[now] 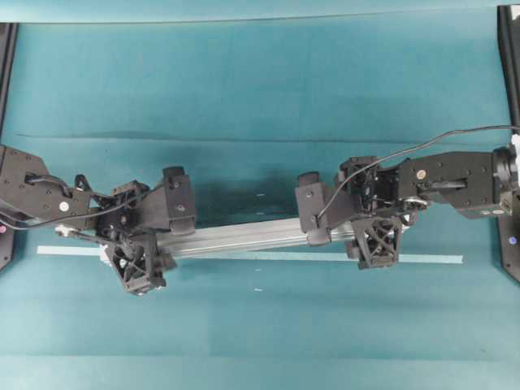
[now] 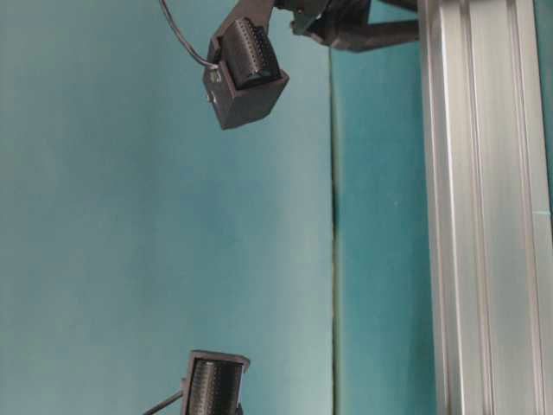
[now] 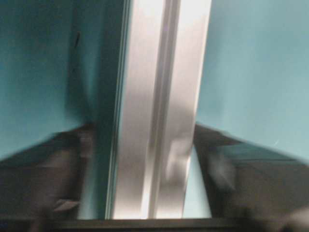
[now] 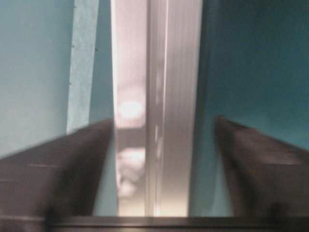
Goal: Lift the metal rail with both hands.
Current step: 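Close both grippers on the silver rail near each end, then lift the rail with both grippers and carry it away from the table edge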
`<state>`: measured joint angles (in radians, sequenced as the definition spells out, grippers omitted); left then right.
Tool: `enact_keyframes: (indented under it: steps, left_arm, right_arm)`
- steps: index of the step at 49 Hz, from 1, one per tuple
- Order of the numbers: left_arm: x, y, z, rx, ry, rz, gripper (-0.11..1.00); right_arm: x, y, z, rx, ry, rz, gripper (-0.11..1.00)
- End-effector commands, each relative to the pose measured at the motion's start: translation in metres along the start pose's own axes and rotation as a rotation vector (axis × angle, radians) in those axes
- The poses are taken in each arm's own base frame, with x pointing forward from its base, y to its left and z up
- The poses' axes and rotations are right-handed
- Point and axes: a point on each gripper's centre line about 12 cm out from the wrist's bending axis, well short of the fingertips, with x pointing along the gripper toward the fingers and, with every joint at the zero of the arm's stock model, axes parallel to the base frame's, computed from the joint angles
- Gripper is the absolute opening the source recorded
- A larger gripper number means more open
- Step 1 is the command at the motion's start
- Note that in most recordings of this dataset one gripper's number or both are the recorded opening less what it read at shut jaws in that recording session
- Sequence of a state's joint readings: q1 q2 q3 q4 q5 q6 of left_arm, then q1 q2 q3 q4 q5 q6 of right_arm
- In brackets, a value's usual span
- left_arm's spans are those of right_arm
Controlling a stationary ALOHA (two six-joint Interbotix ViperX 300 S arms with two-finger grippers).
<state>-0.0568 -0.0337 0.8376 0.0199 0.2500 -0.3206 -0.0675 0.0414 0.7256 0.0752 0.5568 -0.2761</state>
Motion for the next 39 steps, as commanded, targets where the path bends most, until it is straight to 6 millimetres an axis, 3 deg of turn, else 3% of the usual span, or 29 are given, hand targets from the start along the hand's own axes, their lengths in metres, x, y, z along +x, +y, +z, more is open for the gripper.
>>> enact_keyframes:
  steps: [1, 4, 6, 39]
  left_arm:
    - [-0.0026, -0.0034, 0.0060, 0.010, -0.036, -0.013, 0.47]
    - [-0.0031, -0.0038, 0.0073, 0.007, -0.046, -0.017, 0.34]
    - [-0.0027, -0.0039, 0.0075, 0.005, -0.049, -0.018, 0.32]
    - [-0.0028, -0.0050, 0.0078, 0.002, -0.050, -0.020, 0.32]
  right_arm:
    - [0.0009, 0.0000, 0.0013, 0.007, 0.002, 0.003, 0.65]
    - [0.0009, -0.0002, 0.0008, 0.010, 0.007, 0.005, 0.48]
    - [0.0004, 0.0001, 0.0006, 0.014, 0.007, 0.008, 0.40]
    - [0.0013, 0.0007, -0.0004, 0.011, 0.009, 0.011, 0.39]
